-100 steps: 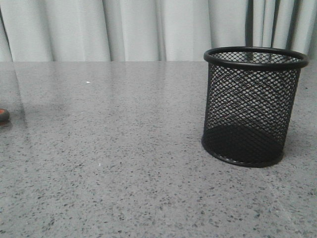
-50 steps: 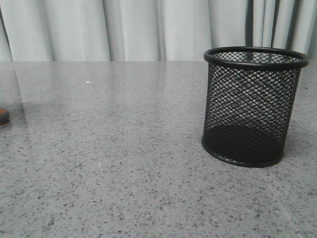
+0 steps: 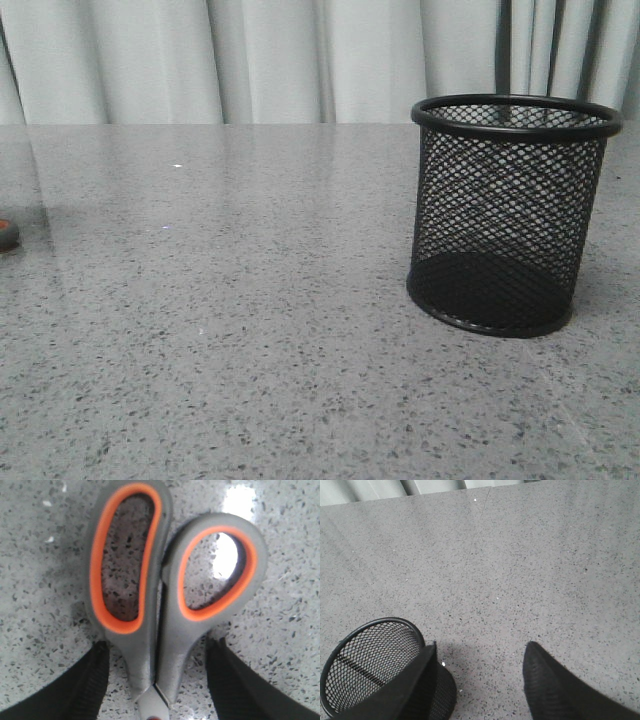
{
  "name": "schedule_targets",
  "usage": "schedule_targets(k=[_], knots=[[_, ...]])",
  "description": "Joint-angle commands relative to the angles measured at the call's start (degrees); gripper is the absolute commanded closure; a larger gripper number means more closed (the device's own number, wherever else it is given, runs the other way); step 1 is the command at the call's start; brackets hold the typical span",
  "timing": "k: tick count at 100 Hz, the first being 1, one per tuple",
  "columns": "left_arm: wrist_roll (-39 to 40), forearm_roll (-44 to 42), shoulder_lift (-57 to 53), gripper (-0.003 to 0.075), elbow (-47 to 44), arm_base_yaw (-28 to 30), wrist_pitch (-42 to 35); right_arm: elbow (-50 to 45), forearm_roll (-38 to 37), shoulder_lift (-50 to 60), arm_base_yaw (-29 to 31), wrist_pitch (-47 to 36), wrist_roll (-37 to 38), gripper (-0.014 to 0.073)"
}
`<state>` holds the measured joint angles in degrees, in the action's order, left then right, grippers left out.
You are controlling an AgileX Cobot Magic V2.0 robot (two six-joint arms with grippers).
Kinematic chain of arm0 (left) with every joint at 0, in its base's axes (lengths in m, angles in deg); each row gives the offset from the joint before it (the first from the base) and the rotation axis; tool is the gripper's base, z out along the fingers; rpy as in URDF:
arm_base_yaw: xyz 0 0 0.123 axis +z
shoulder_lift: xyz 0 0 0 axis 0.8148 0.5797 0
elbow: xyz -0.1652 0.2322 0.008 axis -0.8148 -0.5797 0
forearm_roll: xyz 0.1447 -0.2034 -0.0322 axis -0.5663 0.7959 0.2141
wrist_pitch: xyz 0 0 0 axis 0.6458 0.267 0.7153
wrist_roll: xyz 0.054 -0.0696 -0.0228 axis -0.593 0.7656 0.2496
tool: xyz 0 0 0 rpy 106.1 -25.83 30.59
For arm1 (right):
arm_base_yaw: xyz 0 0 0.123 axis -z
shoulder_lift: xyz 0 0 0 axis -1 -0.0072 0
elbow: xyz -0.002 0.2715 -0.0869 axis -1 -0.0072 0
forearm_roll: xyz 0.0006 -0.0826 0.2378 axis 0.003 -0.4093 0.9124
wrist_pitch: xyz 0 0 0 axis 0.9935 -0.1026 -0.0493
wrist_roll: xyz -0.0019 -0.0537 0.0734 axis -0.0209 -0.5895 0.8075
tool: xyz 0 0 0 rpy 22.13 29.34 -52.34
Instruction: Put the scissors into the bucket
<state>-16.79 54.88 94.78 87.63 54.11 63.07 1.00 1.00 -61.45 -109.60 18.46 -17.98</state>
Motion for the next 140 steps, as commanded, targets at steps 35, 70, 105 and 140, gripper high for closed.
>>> schedule_targets(k=[35, 70, 105, 140], knots=[[0.1, 1.8, 0.8, 0.0314, 1.3, 3.0, -2.6, 1.4, -1.1, -0.5, -0.2, -2.7, -0.4, 0.0251], [0.2, 5.9, 0.8, 0.0423, 1.3, 4.9, -3.3, 1.4, -1.1, -0.5, -0.2, -2.7, -0.4, 0.0251], [2.0, 9.2, -0.4, 0.072, 1.3, 4.5, -2.8, 1.4, -1.1, -0.5, -0.2, -2.8, -0.4, 0.0251], [2.0, 14.5, -8.7, 0.0741, 1.4, 4.5, -6.5, 1.4, 2.2, -0.5, -0.9, -4.2, -0.5, 0.0251]])
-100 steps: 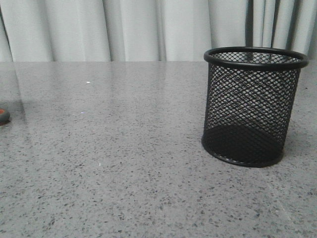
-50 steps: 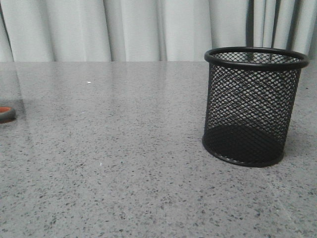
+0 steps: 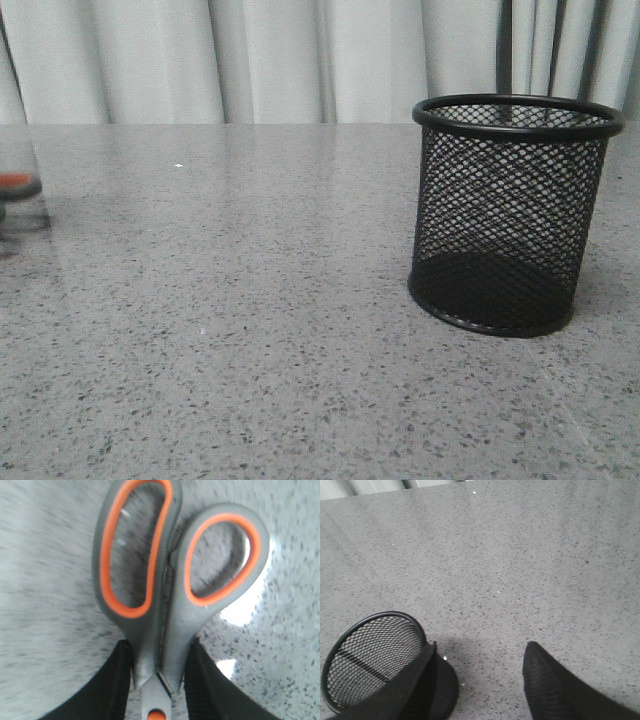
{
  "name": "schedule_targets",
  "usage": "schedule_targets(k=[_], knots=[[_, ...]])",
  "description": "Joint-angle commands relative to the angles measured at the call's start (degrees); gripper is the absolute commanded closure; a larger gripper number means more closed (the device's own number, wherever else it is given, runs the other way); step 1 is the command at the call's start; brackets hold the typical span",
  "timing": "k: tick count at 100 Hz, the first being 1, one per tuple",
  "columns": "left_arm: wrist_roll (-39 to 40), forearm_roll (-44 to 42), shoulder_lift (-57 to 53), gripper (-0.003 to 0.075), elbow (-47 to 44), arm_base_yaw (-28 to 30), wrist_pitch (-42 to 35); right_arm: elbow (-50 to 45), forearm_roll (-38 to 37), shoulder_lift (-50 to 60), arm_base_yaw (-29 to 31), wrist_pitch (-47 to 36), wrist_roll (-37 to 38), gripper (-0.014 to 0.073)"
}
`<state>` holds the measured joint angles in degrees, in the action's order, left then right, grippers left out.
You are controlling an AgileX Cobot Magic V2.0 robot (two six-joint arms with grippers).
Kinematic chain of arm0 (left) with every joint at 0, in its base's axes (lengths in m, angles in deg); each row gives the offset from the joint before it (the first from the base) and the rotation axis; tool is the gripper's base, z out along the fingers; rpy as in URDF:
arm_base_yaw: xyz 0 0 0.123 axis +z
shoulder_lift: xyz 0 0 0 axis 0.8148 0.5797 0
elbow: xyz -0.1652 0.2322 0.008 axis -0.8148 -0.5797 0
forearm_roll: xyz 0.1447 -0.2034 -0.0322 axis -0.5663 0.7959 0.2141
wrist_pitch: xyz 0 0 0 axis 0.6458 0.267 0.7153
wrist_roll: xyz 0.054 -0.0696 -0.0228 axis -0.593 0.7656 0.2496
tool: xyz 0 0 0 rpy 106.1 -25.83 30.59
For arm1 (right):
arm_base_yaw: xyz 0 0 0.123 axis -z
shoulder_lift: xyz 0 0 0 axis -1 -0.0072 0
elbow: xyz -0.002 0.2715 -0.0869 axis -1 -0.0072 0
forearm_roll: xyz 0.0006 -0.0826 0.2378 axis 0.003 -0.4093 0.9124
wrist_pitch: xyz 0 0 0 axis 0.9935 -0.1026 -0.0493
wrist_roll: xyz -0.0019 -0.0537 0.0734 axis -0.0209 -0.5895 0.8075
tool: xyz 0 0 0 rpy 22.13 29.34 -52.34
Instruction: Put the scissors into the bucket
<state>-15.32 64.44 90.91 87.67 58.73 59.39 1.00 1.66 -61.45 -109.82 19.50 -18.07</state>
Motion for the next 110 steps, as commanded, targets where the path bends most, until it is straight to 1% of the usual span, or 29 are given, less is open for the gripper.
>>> schedule_targets(k=[1, 12, 22, 33, 45, 54, 69, 83, 97, 110], knots=[[0.5, 5.3, -5.1, 0.0741, 1.3, -0.1, -3.0, 1.5, 1.7, -0.5, -0.9, -5.2, -0.5, 0.0251], [0.5, 10.3, -9.3, 0.0741, 1.3, -0.6, -6.9, 2.5, 5.3, -0.5, -3.5, -7.3, -1.6, 0.0251], [0.5, 13.2, -12.8, 0.0741, 1.3, -3.0, -9.3, 4.3, 9.2, -0.5, -7.5, -10.7, -4.3, 0.0246], [0.5, 16.2, -16.3, 0.0741, 1.3, -7.9, -11.1, 6.9, 11.4, -2.3, -13.3, -14.3, -4.6, 0.0201], [0.5, 17.6, -19.4, 0.0741, 1.3, -14.1, -13.3, 10.9, 12.5, -6.6, -19.3, -14.5, -4.6, 0.0115], [0.5, 17.9, -21.5, 0.0741, 1.3, -18.7, -15.4, 14.0, 12.7, -10.2, -22.7, -14.6, -4.6, 0.0083], [0.5, 17.9, -24.4, 0.0741, 1.3, -25.1, -19.0, 17.9, 13.0, -15.3, -25.7, -16.3, -4.6, 0.0081], [0.5, 19.1, -26.7, 0.0741, 1.3, -29.3, -22.2, 20.7, 14.1, -19.9, -27.7, -17.8, -4.6, 0.0081], [0.5, 19.4, -28.1, 0.0741, 1.3, -32.1, -22.9, 23.1, 15.0, -23.6, -29.9, -20.5, -4.6, 0.0081], [0.5, 19.4, -29.2, 0.0741, 1.3, -33.2, -22.9, 25.5, 15.0, -26.9, -31.0, -22.0, -4.6, 0.0081]])
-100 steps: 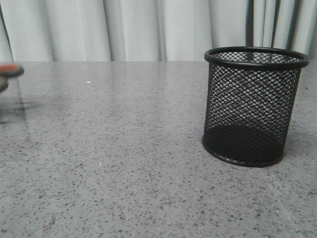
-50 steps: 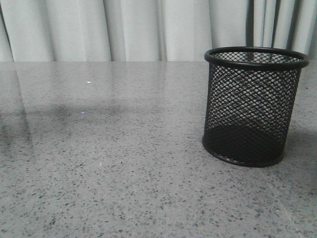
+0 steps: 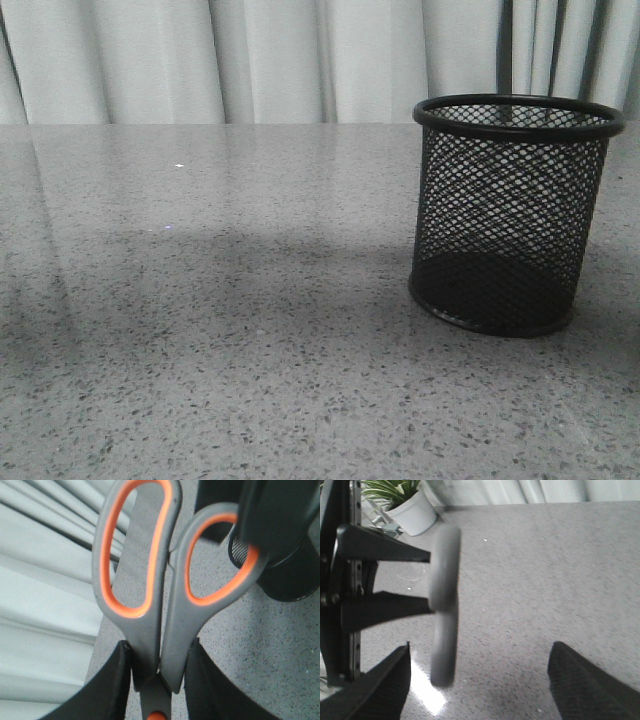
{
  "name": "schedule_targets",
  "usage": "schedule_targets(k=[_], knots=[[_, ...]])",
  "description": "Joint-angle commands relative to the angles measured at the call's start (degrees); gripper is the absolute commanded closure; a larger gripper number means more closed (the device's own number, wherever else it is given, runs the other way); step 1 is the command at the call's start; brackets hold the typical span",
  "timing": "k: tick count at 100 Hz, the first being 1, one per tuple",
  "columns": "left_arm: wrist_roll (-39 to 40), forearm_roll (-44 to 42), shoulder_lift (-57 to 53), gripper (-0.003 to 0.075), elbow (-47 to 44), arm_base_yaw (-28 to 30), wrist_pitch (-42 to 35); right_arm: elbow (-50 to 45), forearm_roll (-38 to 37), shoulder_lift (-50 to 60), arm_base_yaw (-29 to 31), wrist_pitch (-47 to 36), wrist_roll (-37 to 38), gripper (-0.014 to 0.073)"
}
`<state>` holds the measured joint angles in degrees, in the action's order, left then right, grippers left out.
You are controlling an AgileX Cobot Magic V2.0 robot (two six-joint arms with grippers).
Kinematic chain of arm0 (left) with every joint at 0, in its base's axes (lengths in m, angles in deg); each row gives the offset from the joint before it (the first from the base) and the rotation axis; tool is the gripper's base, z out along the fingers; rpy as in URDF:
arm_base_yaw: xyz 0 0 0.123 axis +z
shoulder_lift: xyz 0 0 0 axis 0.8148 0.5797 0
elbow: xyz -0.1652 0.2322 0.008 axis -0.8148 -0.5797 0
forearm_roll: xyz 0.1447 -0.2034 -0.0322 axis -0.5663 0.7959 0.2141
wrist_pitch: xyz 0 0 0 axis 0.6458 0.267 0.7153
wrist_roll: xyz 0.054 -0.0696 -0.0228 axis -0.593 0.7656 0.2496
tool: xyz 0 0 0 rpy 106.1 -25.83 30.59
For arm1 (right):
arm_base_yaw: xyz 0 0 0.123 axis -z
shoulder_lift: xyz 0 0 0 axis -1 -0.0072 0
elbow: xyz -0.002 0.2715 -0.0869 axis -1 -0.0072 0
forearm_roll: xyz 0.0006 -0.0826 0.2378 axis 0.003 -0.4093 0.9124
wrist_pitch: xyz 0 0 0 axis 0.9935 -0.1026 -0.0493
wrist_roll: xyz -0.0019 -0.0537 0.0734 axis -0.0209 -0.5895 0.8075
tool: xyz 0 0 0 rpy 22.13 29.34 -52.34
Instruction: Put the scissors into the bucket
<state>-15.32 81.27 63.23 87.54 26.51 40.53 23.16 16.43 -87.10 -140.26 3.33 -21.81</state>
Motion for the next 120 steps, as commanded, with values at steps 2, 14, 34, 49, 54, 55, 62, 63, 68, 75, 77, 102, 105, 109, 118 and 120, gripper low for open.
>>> schedule_targets(k=[2, 14, 34, 49, 54, 55, 62, 63, 68, 75, 77, 102, 105, 109, 118, 120], knots=[[0.5, 2.6, -1.5, 0.0741, 1.5, -1.0, -4.1, 3.7, 0.3, -1.8, -0.6, -5.8, -0.8, 0.0081], [0.5, 3.0, -2.3, 0.0741, 1.5, -1.0, -4.1, 5.2, 0.7, -4.7, -0.6, -6.9, -0.8, 0.0081], [0.5, 3.5, -3.8, 0.0741, 1.5, -1.0, -4.1, 7.7, 1.1, -6.8, -0.6, -10.7, -0.8, 0.0094], [0.5, 3.5, -4.7, 0.0741, 1.5, -1.0, -4.1, 8.7, 1.1, -7.4, -0.6, -10.2, -0.8, 0.0379], [0.5, 3.7, -4.8, 0.0741, 1.5, -1.0, -4.1, 8.7, 1.1, -7.4, -0.6, -10.2, -0.8, 0.0526], [0.5, 3.7, -4.8, 0.0741, 1.5, -1.0, -4.1, 8.7, 1.1, -7.4, -0.6, -10.2, -0.8, 0.0547], [0.5, 4.9, -4.9, 0.0741, 1.5, -1.0, -3.8, 8.7, 1.2, -7.4, -0.6, -10.2, -0.8, 0.0659], [0.5, 5.1, -4.9, 0.0741, 1.5, -1.0, -3.8, 8.7, 1.2, -7.4, -0.6, -10.2, -0.8, 0.0658], [0.5, 5.8, -4.9, 0.0741, 1.5, -1.0, -3.6, 8.7, 1.2, -7.4, -0.6, -10.1, -0.8, 0.0659], [0.5, 7.4, -4.9, 0.0729, 1.5, -1.0, -2.9, 8.7, 1.2, -7.4, -0.6, -9.7, -0.8, 0.0659], [0.5, 8.0, -5.1, 0.072, 1.5, -1.0, -2.8, 8.7, 1.2, -7.4, -0.6, -9.4, -0.8, 0.0659], [0.5, 12.3, -8.5, 0.03, 1.5, -1.0, -2.2, 9.8, -1.1, -6.3, -0.2, -5.7, -0.8, 0.0658], [0.5, 12.6, -9.4, 0.0295, 1.5, -1.0, -2.1, 10.6, -1.6, -6.1, 0.1, -3.8, -0.8, 0.0658], [0.6, 12.6, -10.4, 0.0303, 1.5, -1.0, -1.9, 11.6, -2.8, -6.0, 0.5, -1.7, -0.8, 0.0658], [1.3, 12.6, -13.2, 0.0371, 1.5, -1.0, -1.9, 14.9, -6.2, -5.1, 1.7, 4.8, -0.8, 0.0658], [2.4, 12.6, -13.9, 0.04, 1.5, -1.0, -1.9, 15.8, -7.0, -4.9, 2.0, 6.6, -0.8, 0.0658]])
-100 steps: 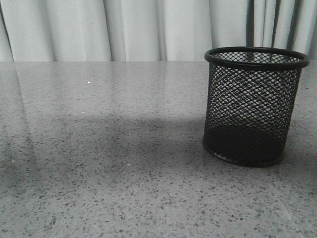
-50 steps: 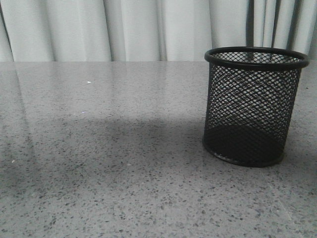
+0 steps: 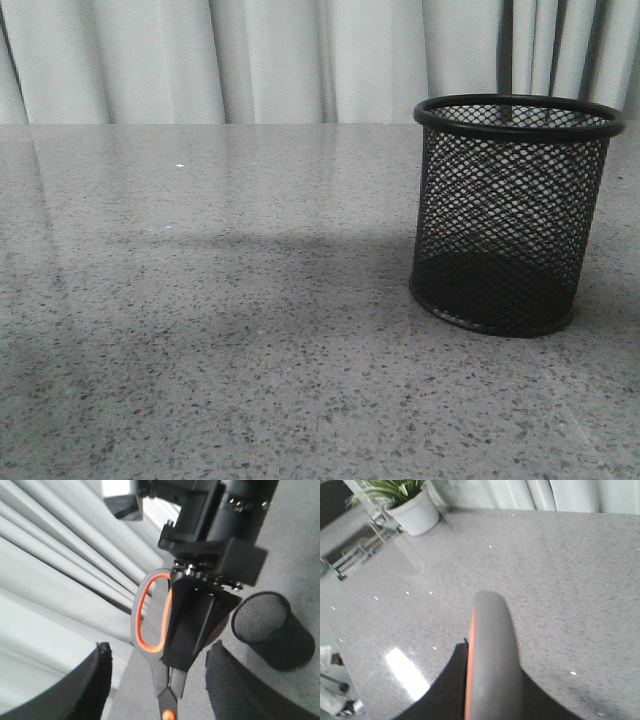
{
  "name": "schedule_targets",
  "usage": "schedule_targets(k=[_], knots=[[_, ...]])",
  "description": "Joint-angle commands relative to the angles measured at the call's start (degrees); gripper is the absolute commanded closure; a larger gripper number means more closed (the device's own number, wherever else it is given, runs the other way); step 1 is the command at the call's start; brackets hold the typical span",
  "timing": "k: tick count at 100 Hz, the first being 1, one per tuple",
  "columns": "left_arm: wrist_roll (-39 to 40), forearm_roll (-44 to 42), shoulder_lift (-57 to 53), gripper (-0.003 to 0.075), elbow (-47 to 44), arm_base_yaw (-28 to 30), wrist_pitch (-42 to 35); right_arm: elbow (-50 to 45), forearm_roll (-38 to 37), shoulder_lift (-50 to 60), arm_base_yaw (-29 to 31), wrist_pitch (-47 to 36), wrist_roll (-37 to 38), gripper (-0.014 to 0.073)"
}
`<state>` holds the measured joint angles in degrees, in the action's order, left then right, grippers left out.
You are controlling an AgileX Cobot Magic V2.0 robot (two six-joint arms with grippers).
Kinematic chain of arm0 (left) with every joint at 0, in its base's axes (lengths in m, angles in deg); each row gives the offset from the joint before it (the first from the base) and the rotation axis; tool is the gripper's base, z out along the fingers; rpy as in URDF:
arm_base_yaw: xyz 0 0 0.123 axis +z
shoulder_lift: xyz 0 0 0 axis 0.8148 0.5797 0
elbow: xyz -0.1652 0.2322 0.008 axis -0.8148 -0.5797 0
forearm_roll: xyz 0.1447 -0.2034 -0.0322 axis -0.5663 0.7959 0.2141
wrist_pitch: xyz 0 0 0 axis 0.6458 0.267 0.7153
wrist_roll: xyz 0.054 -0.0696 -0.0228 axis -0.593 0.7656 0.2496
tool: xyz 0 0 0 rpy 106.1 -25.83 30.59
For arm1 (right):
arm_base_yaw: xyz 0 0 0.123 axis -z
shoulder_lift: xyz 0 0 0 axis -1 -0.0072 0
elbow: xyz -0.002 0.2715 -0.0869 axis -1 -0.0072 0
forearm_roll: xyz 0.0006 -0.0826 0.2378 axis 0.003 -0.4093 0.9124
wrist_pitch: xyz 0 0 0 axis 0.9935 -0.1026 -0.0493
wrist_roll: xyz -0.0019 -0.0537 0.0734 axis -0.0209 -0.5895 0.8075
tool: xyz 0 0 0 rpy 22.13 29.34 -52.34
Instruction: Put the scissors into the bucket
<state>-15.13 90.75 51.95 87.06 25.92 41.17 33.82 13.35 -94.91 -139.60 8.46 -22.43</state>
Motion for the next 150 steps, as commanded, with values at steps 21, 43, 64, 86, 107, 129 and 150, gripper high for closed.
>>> schedule_targets(k=[21, 43, 64, 86, 107, 129, 150], knots=[[11.1, 0.9, -8.2, 0.0739, 1.9, -0.4, -2.4, 16.2, -13.3, 4.5, 2.4, 24.9, -0.2, 0.0658], [11.4, -3.0, -9.3, 0.0741, 1.8, -0.3, 2.3, 23.8, -16.5, 4.5, 2.4, 45.5, -0.3, 0.0658], [18.1, -7.7, -9.3, 0.0741, 0.5, -0.3, 4.1, 24.2, -16.4, 5.6, 2.4, 54.9, -0.3, 0.0658], [18.2, -7.4, -9.5, 0.0741, -0.5, -0.3, 5.1, 21.8, -14.9, 8.2, 2.4, 54.9, -0.3, 0.0658], [18.5, -7.4, -9.5, 0.0741, -0.5, -0.3, 10.4, 13.3, -14.9, 12.9, 2.4, 54.9, 1.8, 0.0658], [18.5, -7.4, -9.5, 0.0741, -0.5, -0.3, 9.6, 8.6, -19.0, 12.3, 2.5, 54.8, 1.8, 0.0658], [18.5, -7.4, -9.5, 0.0741, -0.5, -0.3, 6.6, 8.5, -25.6, 6.4, 2.5, 49.8, 1.8, 0.0659]])
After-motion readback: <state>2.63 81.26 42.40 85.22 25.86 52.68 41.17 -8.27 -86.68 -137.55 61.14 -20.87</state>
